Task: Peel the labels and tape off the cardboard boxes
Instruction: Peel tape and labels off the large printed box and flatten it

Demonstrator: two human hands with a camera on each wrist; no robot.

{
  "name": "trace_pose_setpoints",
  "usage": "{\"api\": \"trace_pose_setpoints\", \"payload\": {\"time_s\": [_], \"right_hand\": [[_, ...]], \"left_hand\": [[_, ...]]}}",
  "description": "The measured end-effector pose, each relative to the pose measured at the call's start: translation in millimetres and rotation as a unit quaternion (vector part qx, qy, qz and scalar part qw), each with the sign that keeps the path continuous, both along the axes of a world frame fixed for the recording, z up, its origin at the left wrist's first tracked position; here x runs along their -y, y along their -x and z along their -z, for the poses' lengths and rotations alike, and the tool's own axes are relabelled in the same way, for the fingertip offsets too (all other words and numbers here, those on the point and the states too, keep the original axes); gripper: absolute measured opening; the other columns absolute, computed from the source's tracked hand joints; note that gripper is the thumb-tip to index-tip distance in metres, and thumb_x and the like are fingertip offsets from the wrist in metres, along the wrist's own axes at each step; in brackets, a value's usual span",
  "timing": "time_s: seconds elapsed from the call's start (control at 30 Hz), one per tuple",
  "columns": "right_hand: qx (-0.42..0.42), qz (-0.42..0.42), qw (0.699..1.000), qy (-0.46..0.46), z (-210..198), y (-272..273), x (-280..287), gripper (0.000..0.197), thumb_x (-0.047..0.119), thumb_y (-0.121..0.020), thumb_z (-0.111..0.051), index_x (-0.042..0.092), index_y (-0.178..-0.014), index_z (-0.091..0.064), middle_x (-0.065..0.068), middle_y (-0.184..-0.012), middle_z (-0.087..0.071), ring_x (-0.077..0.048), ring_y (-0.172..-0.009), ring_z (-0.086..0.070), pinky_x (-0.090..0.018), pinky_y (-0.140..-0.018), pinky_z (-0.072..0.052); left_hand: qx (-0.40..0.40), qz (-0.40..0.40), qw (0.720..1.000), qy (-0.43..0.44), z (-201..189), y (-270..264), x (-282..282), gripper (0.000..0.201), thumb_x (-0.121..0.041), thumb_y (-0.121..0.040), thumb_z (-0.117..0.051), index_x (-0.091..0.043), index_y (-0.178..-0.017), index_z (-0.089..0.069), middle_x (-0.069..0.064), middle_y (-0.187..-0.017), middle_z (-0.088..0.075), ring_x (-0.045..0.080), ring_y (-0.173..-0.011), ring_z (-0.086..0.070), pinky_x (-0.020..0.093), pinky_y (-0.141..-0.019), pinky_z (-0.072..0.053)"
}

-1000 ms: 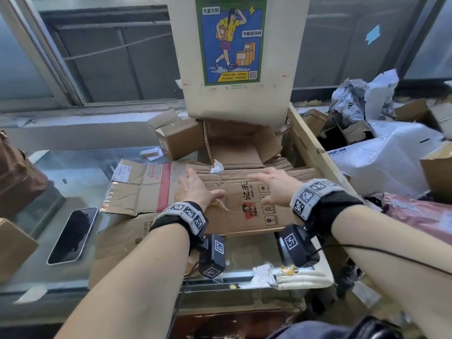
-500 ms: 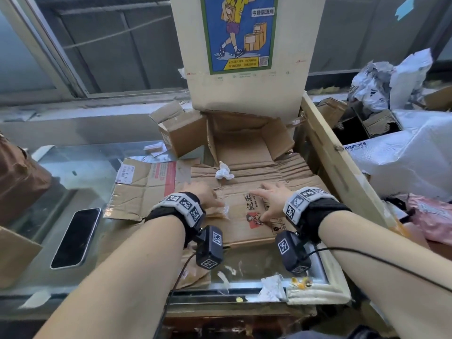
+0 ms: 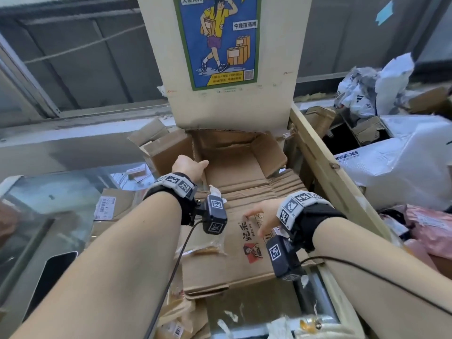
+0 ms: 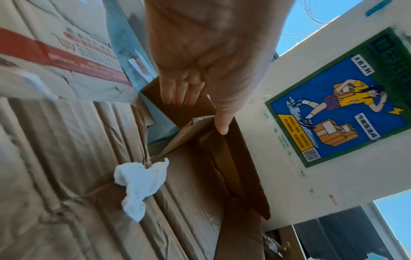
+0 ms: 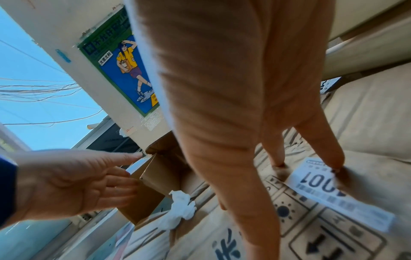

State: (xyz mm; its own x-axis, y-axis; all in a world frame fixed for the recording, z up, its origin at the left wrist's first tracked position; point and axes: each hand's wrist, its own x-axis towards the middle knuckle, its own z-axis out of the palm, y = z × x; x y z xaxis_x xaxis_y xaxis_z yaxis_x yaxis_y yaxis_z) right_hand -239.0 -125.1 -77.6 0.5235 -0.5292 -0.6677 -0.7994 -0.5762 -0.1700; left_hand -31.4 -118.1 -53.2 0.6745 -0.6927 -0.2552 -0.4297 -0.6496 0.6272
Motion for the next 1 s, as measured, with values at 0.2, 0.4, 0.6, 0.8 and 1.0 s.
{"api": "trace_pose_setpoints", "payload": {"time_s": [0.2,0.4,0.6,0.8,1.0], "right_hand": [[0.031,0.067,0.997,-0.023,1.7,-0.9,10.3,0.075,0.027,-0.086,-0.067,0.026,-0.150,-0.027,0.001,-0.147,-0.043,-0.019,-0.129,-0.046,-0.026,-0.096,-0.039],[0.037,0.086,0.995,-0.026,3.2,-2.2,7.3,0.076,0.030,-0.087,-0.067,0.024,-0.150,-0.025,0.000,-0.149,-0.040,-0.020,-0.132,-0.043,-0.029,-0.101,-0.038],[0.030,0.076,0.997,-0.004,1.5,-4.4,2.7,0.070,0.035,-0.087,-0.065,0.019,-0.147,-0.033,-0.002,-0.146,-0.043,-0.021,-0.130,-0.044,-0.030,-0.103,-0.038],[0.040,0.108,0.993,0.003,-0.7,-6.0,-4.5,0.068,0.040,-0.086,-0.065,0.015,-0.143,-0.038,-0.005,-0.144,-0.046,-0.021,-0.129,-0.046,-0.030,-0.105,-0.038],[0.057,0.129,0.990,0.002,2.1,-1.3,-18.2,0.079,0.040,-0.085,-0.066,0.019,-0.150,-0.024,-0.004,-0.148,-0.039,-0.021,-0.132,-0.042,-0.029,-0.102,-0.038]], "left_hand": [[-0.034,0.000,0.999,-0.004,22.7,-11.9,17.9,0.059,-0.019,-0.094,-0.059,-0.003,-0.146,-0.033,0.014,-0.142,-0.049,0.031,-0.128,-0.049,0.032,-0.100,-0.041],[-0.055,0.004,0.998,0.035,46.3,-36.6,26.2,0.049,0.000,-0.085,-0.048,-0.013,-0.132,-0.055,0.010,-0.124,-0.062,0.034,-0.108,-0.063,0.042,-0.093,-0.053],[-0.055,-0.002,0.997,0.052,44.8,-44.1,-4.2,0.043,0.002,-0.081,-0.050,-0.010,-0.122,-0.055,0.012,-0.115,-0.061,0.033,-0.105,-0.061,0.044,-0.092,-0.053],[-0.037,0.045,0.997,0.056,46.1,-33.3,-32.3,0.036,0.004,-0.083,-0.049,-0.012,-0.113,-0.061,0.010,-0.100,-0.063,0.032,-0.099,-0.062,0.036,-0.087,-0.053],[-0.055,0.147,0.986,0.060,39.6,-30.8,-56.5,0.051,0.009,-0.073,-0.063,-0.022,-0.114,-0.061,-0.002,-0.081,-0.066,0.019,-0.086,-0.065,0.034,-0.078,-0.056]]}}
